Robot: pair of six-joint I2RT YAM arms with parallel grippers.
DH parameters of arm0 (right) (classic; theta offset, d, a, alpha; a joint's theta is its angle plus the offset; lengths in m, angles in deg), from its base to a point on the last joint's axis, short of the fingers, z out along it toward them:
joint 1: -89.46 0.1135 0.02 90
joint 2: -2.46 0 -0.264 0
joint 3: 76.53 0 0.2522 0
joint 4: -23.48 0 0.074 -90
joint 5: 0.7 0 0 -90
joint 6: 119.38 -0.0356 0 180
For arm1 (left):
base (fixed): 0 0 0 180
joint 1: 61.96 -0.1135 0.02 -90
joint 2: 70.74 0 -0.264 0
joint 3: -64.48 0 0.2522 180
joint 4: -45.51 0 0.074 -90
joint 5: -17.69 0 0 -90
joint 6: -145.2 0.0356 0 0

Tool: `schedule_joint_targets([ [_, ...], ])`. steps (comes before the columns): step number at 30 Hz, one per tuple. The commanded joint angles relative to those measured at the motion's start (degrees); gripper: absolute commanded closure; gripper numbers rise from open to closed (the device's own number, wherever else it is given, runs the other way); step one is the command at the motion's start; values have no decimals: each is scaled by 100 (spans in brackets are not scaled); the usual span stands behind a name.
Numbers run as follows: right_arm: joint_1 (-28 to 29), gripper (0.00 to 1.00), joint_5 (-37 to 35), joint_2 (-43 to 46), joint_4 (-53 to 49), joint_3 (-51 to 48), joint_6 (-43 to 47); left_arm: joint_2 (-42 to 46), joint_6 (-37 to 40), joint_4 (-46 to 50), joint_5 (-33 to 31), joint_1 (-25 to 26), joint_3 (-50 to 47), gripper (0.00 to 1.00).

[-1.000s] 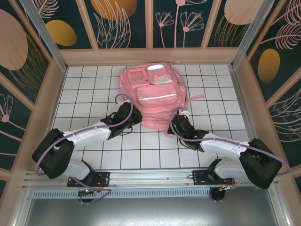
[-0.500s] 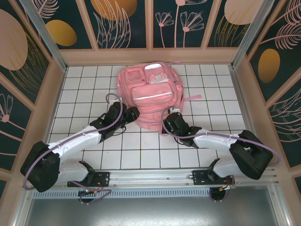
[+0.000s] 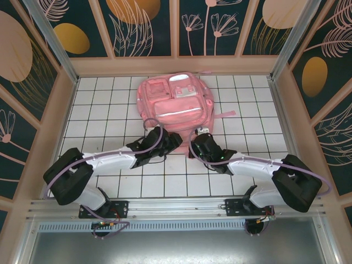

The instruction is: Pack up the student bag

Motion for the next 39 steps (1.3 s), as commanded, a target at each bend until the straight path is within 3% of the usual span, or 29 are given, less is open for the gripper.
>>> schedule_joint_targets([
  [1,74,100,-90,161,315,-75,101,-308,-621,-553,66,20,262,45],
  [5,57,100,-167,152,319,-110,110,-662,-770,-494,119,47,460,43],
  [7,56,100,-163,161,328,-110,119,-736,-820,-478,44,54,442,49],
  [11,-5,100,-183,126,296,-93,153,-629,-722,-192,-261,47,424,98],
  [12,-44,100,-165,122,295,-85,154,-546,-671,-41,-369,41,415,100],
  [18,-261,100,-105,78,233,-69,207,338,-410,592,-1035,-67,-10,100],
  [27,-546,100,-43,-33,17,72,293,1615,-122,1005,-1187,-612,-964,100],
  [39,-995,100,44,-549,-91,273,461,2618,682,1831,-1417,-1137,-1167,100],
])
